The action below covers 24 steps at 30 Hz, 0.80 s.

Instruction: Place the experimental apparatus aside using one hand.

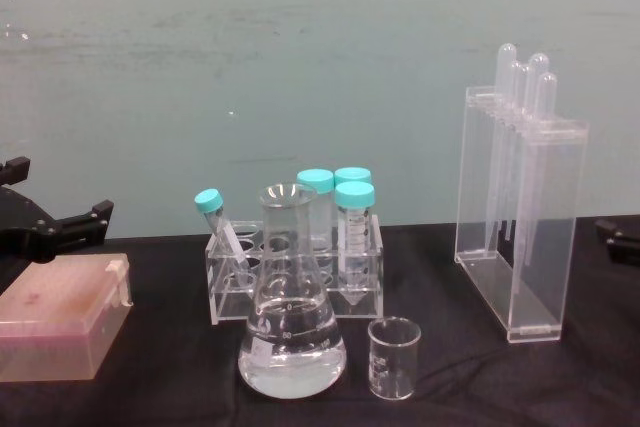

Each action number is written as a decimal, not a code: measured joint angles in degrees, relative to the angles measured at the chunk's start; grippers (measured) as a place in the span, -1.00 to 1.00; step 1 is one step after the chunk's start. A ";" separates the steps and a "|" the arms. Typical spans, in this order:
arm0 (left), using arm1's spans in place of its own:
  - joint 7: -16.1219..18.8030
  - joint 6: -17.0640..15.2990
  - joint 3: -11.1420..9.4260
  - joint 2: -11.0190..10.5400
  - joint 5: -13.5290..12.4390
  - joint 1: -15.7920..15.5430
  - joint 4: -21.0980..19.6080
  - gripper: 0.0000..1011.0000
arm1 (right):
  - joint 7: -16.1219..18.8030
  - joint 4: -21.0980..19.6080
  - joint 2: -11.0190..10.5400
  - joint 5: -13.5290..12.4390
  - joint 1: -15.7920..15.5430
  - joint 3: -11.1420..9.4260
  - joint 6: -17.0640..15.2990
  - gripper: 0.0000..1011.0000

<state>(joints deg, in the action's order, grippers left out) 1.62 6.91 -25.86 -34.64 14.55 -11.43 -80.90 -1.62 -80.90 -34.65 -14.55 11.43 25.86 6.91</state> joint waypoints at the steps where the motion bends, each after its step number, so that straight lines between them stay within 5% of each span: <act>1: 0.00 -0.01 0.00 0.00 0.00 0.00 0.00 0.98 | 0.00 0.00 0.00 0.00 0.00 0.00 0.00 0.98; 24: 0.00 0.00 0.00 0.00 0.00 0.00 0.00 0.98 | 0.00 0.00 0.00 0.00 0.00 0.00 0.00 0.98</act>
<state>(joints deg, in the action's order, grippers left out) 1.62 6.91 -25.86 -34.65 14.55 -11.43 -80.90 -1.62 -80.90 -34.65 -14.55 11.43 25.86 6.91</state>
